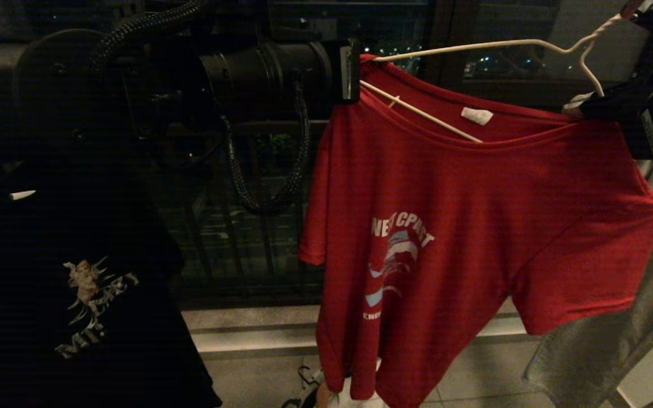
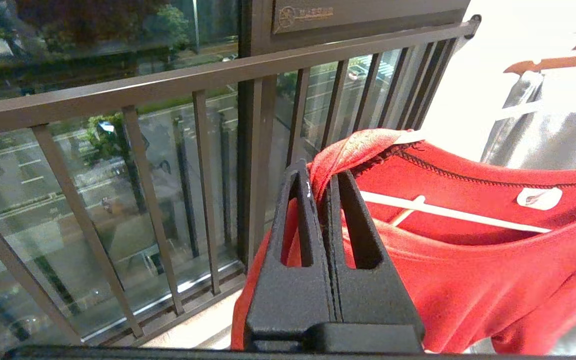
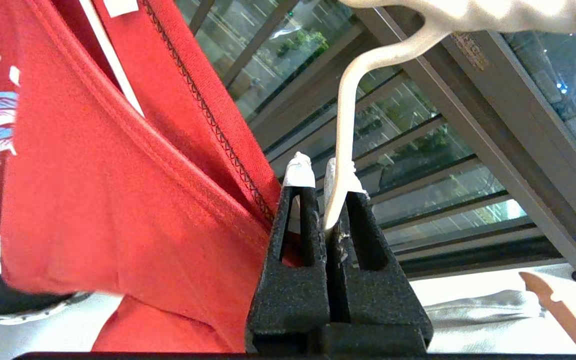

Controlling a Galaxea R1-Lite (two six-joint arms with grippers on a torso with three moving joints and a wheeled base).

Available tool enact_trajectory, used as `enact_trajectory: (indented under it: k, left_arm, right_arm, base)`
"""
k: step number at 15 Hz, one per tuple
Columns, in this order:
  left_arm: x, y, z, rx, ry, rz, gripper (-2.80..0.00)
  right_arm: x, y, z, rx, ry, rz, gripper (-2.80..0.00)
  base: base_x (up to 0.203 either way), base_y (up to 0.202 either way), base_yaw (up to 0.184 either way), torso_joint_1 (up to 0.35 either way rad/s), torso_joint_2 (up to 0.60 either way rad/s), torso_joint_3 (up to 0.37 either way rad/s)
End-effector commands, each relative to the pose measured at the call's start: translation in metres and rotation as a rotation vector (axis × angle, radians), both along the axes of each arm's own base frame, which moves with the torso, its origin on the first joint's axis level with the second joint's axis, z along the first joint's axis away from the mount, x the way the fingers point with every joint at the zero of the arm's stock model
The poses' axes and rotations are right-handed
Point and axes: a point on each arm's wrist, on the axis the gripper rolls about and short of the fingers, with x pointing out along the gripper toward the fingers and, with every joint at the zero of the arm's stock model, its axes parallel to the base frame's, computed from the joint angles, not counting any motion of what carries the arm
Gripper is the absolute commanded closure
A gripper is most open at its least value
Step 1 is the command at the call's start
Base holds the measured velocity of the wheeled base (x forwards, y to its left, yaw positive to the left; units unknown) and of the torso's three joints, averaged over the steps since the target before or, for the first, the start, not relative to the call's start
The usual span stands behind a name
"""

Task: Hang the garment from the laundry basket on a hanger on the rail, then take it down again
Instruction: Take the clothes off the clothes rack

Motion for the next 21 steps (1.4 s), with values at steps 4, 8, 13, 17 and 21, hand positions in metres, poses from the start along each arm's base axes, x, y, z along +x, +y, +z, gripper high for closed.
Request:
enact_trajectory:
  k: [4,8,13,17,21]
  left_arm:
    - [0.002,-0.003,-0.005,0.009,0.006,-0.001,0.00]
    - [0.003,-0.003,-0.011,0.031,0.015,0.003,0.00]
    - [0.003,-0.003,-0.013,0.041,0.013,0.003,-2.80]
    - [0.003,-0.003,-0.021,0.062,0.036,0.006,-2.80]
    - [-0.014,0.015,-0.033,0.090,0.069,0.029,-2.80]
  right_arm:
    - [0.000,0.000,-0.002,-0.001,0.007,0.007,0.00]
    - [0.000,0.000,-0.002,-0.001,0.005,0.007,0.00]
    - [0.000,0.000,-0.001,0.000,0.001,0.007,0.00]
    - [-0.001,-0.001,-0.002,0.000,0.005,0.003,0.00]
    - [0.001,-0.001,-0.003,-0.002,0.005,0.001,0.00]
  base:
    - [0.000,0.000,0.000,0.000,0.00,0.000]
    - [0.000,0.000,0.000,0.000,0.00,0.000]
    - [0.000,0.000,0.000,0.000,0.00,0.000]
    - [0.000,0.000,0.000,0.000,0.00,0.000]
    - [0.000,0.000,0.000,0.000,0.00,0.000]
